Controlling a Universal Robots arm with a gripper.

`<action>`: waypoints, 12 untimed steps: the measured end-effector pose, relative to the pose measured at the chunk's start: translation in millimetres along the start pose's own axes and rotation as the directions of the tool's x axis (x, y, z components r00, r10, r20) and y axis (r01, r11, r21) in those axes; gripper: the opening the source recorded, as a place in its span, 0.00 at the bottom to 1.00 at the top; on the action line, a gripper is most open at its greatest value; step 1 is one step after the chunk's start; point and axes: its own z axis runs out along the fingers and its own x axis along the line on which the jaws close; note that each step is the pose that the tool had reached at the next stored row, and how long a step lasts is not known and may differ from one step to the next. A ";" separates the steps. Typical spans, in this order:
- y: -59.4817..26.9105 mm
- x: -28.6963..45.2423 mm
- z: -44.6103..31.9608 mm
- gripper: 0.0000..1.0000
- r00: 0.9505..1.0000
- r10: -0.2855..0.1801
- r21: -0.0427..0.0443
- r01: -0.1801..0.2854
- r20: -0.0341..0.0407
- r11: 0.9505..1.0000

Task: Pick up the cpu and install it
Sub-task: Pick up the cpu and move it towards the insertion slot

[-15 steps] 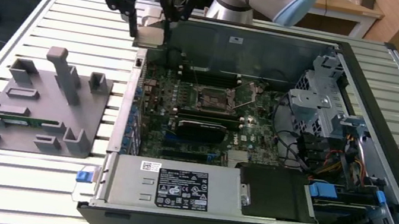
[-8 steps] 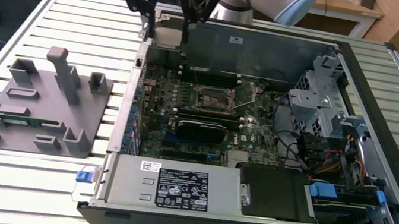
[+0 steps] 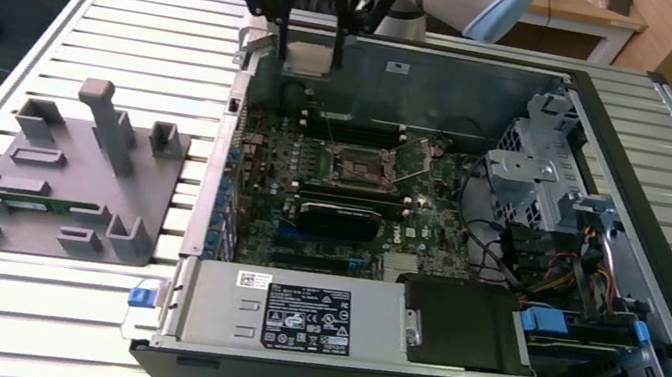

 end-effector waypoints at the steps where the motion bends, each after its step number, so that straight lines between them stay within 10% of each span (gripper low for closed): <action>1: 2.5 -2.7 0.3 0.53 1.000 0.000 0.000 0.000 0.000 1.000; 12: 21.0 -39.9 3.1 0.53 1.000 0.000 0.000 0.000 0.000 1.000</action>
